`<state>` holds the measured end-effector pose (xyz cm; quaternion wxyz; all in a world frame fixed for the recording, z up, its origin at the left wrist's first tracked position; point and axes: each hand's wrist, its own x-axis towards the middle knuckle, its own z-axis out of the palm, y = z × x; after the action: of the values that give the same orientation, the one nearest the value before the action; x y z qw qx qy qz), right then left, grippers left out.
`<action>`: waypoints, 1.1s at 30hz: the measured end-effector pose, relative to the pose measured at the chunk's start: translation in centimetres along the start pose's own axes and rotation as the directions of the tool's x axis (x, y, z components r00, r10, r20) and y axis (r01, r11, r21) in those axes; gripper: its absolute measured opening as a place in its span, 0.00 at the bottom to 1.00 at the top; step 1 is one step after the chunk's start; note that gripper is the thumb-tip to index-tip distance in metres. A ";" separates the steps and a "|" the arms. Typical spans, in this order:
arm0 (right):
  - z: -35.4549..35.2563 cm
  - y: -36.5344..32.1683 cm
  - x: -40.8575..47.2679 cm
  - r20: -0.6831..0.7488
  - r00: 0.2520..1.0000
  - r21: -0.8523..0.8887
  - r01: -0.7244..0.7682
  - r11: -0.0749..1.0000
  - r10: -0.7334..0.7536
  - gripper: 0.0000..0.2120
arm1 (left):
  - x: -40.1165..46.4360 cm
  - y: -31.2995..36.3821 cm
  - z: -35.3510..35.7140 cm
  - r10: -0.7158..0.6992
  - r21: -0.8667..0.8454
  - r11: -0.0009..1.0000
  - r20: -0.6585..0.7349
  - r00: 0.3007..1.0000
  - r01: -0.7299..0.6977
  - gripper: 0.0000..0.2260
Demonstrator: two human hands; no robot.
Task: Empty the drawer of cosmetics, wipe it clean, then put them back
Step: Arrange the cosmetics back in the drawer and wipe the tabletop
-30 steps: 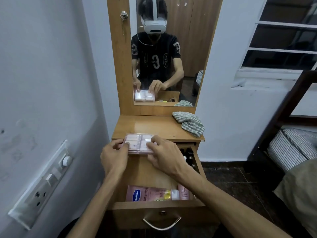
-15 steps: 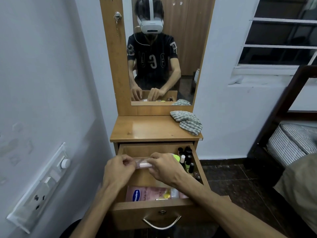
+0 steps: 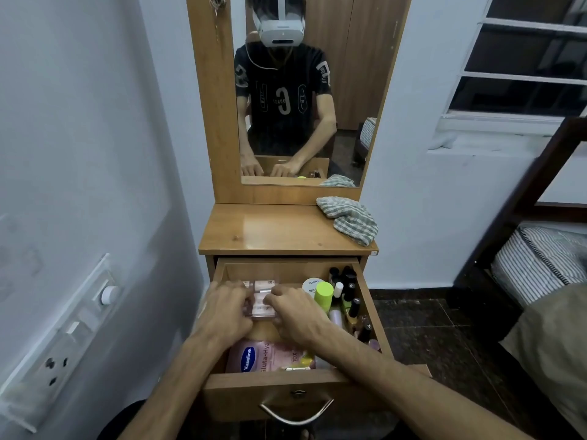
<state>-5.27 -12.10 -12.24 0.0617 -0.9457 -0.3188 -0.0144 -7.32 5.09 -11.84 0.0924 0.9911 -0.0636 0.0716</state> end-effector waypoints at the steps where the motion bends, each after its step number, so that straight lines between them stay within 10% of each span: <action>1: 0.2 0.1 0.1 0.006 1.000 0.009 -0.006 1.000 0.006 0.19 | 0.0 0.0 0.1 0.000 0.018 1.000 0.003 1.000 0.000 0.09; 10: -0.3 0.2 -0.7 -0.012 0.998 0.087 -0.062 0.994 0.063 0.18 | -0.4 0.1 -0.1 0.019 0.030 0.999 0.060 0.998 -0.021 0.09; 14: -2.5 -0.1 -2.8 -0.128 0.985 0.217 -0.087 0.972 0.117 0.15 | -1.7 -0.3 -0.9 -0.062 -0.352 0.934 0.006 0.998 0.060 0.09; 18: -5.5 -0.5 -6.2 -0.121 0.992 0.375 0.002 0.927 0.047 0.22 | -3.6 -0.4 -3.3 0.005 -0.616 0.775 0.232 0.973 0.143 0.21; 25: -6.6 0.0 -9.9 0.174 0.982 0.237 0.026 0.971 -0.069 0.48 | -6.2 1.2 -5.6 0.193 -0.330 0.943 0.415 0.889 -0.051 0.54; 33: -6.2 1.3 -9.1 0.100 0.995 0.105 0.016 0.994 -0.026 0.59 | -4.5 2.5 -6.2 0.248 -0.158 0.965 0.274 0.929 -0.211 0.60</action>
<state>-11.60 -19.40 -6.88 0.0946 -0.9373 -0.3318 0.0493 -12.85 4.39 -6.04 0.1350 0.9687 -0.1966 -0.0689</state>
